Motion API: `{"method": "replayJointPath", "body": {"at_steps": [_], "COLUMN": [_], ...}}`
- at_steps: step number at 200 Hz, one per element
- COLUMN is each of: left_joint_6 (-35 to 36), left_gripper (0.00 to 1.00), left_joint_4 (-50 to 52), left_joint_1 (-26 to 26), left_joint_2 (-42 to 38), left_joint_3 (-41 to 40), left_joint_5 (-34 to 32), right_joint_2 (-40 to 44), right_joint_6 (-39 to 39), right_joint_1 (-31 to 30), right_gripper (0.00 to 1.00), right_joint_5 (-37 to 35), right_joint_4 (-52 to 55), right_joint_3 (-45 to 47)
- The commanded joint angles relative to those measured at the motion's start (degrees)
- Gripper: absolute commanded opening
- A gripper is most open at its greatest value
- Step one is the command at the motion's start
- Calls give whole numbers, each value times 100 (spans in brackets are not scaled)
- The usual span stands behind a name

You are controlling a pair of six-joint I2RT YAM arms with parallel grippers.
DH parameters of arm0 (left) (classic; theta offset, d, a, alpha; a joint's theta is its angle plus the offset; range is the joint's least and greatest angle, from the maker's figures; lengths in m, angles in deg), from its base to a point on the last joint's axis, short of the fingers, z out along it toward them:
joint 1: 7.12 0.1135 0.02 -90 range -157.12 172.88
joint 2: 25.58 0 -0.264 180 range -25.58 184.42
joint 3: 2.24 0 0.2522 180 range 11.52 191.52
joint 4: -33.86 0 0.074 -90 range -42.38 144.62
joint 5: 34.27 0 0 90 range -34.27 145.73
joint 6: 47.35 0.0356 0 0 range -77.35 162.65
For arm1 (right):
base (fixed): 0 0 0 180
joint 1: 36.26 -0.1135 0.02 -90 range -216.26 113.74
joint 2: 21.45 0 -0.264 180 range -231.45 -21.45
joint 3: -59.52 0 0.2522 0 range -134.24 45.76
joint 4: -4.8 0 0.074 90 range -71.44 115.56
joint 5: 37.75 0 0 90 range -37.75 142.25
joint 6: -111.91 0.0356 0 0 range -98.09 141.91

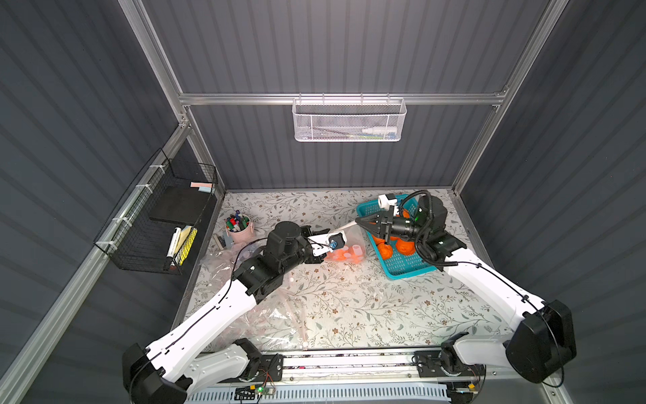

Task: Open the zip-top bag and take out the orange
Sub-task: Unzip the zipper on the zipper food storage bag.

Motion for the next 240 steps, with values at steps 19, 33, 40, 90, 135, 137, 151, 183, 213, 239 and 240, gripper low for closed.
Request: {"method": "replayJointPath", "body": {"at_steps": [19, 33, 40, 90, 135, 137, 151, 183, 213, 239, 240], "left_joint_6": [-380, -466, -493, -764, -1107, -1120, -1202, -1380, -1565, -1652, -1657], "left_gripper": [8, 8, 8, 9, 11, 11, 12, 12, 12, 12, 12], "left_joint_4": [1216, 1494, 1628, 2543, 3017, 3031, 3149, 3430, 3737, 3874, 3878], "left_joint_1": [89, 86, 87, 90, 89, 89, 86, 93, 87, 91, 89], "left_joint_2": [-283, -275, -289, -384, -476, -476, -501, -557, -546, -590, -590], "left_joint_3": [274, 414, 481, 802, 977, 978, 992, 1049, 1230, 1268, 1270], "left_joint_5": [-486, -583, -623, -644, -619, -617, -586, -592, -563, -488, -491], "right_joint_2": [233, 243, 245, 227, 236, 240, 240, 236, 223, 232, 229], "right_joint_6": [115, 111, 102, 39, -48, -52, -80, -133, -161, -179, -178], "right_joint_1": [640, 709, 736, 801, 837, 844, 846, 854, 855, 855, 855], "right_gripper": [0, 0, 0, 0, 0, 0, 0, 0, 0, 0, 0], "right_joint_5": [-356, -316, -311, -254, -227, -228, -224, -230, -223, -233, -232], "right_joint_4": [-204, -194, -194, -144, -54, -47, -16, 61, 95, 105, 105], "right_joint_3": [21, 45, 57, 100, 117, 115, 103, 90, 90, 91, 91]}}
